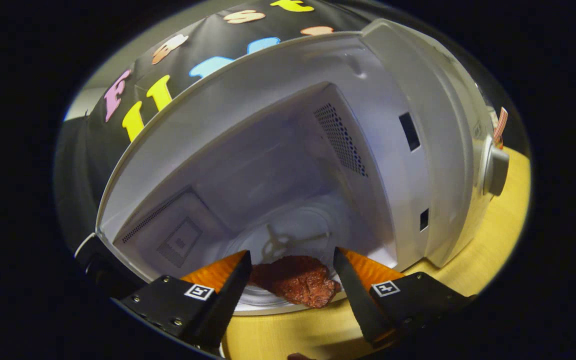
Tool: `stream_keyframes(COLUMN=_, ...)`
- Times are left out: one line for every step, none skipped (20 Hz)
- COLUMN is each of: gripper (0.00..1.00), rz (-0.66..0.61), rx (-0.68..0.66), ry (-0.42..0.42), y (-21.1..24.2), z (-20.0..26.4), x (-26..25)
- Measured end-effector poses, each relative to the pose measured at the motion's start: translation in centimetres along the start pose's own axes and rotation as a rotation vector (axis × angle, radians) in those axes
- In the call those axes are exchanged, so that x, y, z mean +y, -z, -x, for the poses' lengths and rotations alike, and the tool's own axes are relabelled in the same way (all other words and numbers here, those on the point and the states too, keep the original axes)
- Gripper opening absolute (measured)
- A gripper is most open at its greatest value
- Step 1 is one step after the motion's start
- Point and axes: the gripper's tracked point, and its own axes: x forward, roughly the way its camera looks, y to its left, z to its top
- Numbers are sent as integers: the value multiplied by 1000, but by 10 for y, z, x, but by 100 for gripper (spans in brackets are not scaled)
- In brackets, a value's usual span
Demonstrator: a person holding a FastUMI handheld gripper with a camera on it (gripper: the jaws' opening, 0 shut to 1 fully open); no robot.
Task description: Open the microwave, put the food inside, and close the microwave door.
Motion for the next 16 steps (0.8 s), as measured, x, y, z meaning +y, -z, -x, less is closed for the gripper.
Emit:
stream_keyframes(gripper=97, rz=62, rx=-23, ry=25, y=-5, z=4, x=-5)
stream_keyframes(gripper=97, rz=111, rx=-39, ry=27, y=-10, z=9, x=-5)
stream_keyframes(gripper=97, rz=143, rx=-46, ry=15, y=-12, z=14, x=-2)
stream_keyframes(gripper=97, rz=173, rx=-45, ry=-4, y=-14, z=21, x=3)
stream_keyframes(gripper=97, rz=202, rx=-42, ry=-23, y=-14, z=30, x=6)
stream_keyframes(gripper=97, rz=227, rx=-34, ry=-43, y=-14, z=40, x=11)
stream_keyframes(gripper=97, rz=244, rx=-27, ry=-64, y=-14, z=51, x=16)
stream_keyframes(gripper=98, rz=258, rx=-18, ry=-88, y=-15, z=66, x=22)
stream_keyframes(gripper=97, rz=268, rx=-14, ry=-111, y=-17, z=81, x=29)
stream_keyframes(gripper=98, rz=278, rx=-16, ry=-124, y=-21, z=96, x=34)
stream_keyframes(gripper=98, rz=283, rx=-27, ry=-136, y=-27, z=113, x=38)
stream_keyframes(gripper=98, rz=285, rx=-37, ry=-151, y=-34, z=129, x=43)
stream_keyframes(gripper=98, rz=288, rx=-43, ry=-174, y=-39, z=147, x=50)
stream_keyframes(gripper=97, rz=292, rx=-47, ry=-197, y=-43, z=163, x=56)
stream_keyframes(gripper=97, rz=296, rx=-51, ry=-213, y=-46, z=178, x=61)
stream_keyframes(gripper=97, rz=302, rx=-54, ry=-227, y=-49, z=195, x=66)
